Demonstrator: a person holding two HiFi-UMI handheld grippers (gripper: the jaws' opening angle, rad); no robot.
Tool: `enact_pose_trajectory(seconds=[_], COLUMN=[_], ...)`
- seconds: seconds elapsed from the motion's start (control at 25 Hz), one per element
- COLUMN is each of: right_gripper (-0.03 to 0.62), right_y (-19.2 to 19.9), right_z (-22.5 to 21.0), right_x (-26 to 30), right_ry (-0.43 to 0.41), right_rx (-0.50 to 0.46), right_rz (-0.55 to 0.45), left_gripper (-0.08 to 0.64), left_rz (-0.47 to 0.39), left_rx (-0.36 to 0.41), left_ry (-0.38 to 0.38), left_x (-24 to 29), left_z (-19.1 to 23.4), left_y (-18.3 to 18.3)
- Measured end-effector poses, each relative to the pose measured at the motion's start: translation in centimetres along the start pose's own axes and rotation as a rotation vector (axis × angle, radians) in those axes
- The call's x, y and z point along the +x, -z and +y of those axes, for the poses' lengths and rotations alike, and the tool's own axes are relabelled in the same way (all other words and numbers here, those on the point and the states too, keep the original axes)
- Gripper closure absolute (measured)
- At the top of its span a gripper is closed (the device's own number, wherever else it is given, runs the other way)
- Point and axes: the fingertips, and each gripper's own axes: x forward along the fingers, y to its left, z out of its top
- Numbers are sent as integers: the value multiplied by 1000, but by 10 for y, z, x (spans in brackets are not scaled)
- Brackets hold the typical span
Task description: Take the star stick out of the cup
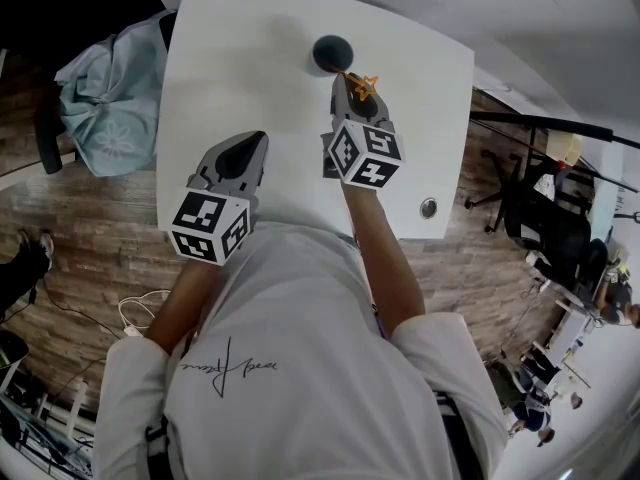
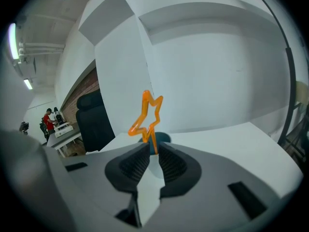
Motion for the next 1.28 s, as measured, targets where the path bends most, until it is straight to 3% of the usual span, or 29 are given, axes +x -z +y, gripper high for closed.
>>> enact_pose_trajectory(seconds=[0.44, 1.28], right_gripper=[563, 566], right_y=[1, -10], right_z=[-1, -5], right_x=[1, -11], right_ry=[14, 15], right_rx=[-24, -35], right_rz=[5, -11], left_gripper=[555, 556], left_rz=[2, -18], left_rx=[-6, -4], left_ry=[-2, 10], left_x=[0, -3], left_z=[3, -4], left_y=[3, 0])
